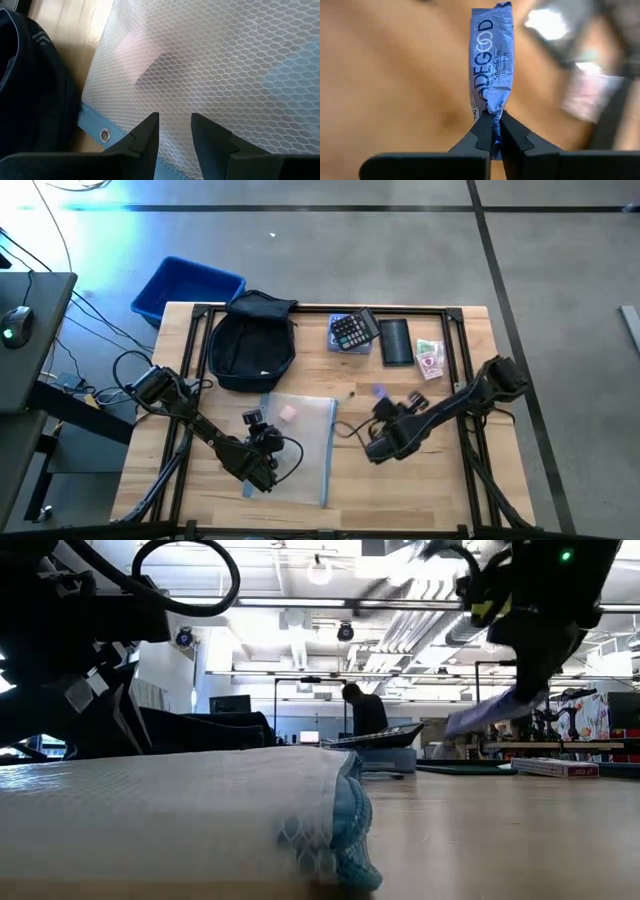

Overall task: Unpack backpack
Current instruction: Remove the purple chocolate bar from the blue zipper bag, then remove the blue charger adapter from the blue zipper bag

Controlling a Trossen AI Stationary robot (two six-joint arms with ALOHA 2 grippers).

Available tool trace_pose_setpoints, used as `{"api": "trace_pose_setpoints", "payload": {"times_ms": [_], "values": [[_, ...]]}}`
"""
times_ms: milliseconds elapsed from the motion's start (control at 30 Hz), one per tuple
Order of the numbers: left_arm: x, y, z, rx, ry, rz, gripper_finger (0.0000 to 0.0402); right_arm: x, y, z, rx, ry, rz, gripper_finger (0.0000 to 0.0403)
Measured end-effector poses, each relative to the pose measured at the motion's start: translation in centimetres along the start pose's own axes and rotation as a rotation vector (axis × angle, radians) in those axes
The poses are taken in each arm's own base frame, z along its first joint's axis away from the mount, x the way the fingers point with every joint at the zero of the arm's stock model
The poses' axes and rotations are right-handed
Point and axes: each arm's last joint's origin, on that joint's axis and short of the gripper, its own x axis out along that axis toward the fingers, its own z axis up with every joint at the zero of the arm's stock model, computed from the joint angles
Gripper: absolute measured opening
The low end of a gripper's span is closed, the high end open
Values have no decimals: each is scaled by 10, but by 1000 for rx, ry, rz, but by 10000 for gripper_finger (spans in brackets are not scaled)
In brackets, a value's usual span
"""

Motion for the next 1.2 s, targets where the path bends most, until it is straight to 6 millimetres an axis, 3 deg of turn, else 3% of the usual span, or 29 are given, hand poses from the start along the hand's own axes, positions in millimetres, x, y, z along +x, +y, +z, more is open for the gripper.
{"api": "trace_pose_setpoints", "payload": {"times_ms": [100, 233, 433, 533, 633, 867, 1033, 1200], "values": [[0, 0, 0, -4, -3, -3, 94, 16, -12, 9, 20, 6, -89, 1], [-1, -2, 1, -16, -14, -17, 94, 56, -35, 28, 77, 7, -119, 0], [-1, -5, 3, 2, -30, -35, 94, 116, -37, 48, 233, -31, 162, 0], [-2, -5, 3, 0, -32, -37, 94, 134, -32, 47, 251, -67, 285, 2], [-2, -5, 3, -2, -33, -39, 94, 144, -33, 43, 237, -92, 304, 19], [-3, -6, 3, 2, -37, -41, 94, 135, -37, 37, 124, -65, 292, 127], [-11, -1, 2, 50, 17, -2, 94, 98, -36, 39, 85, -240, 378, 205], [-25, 3, -2, 21, 35, 54, 94, 64, -21, 27, 60, -360, 539, 246]]}}
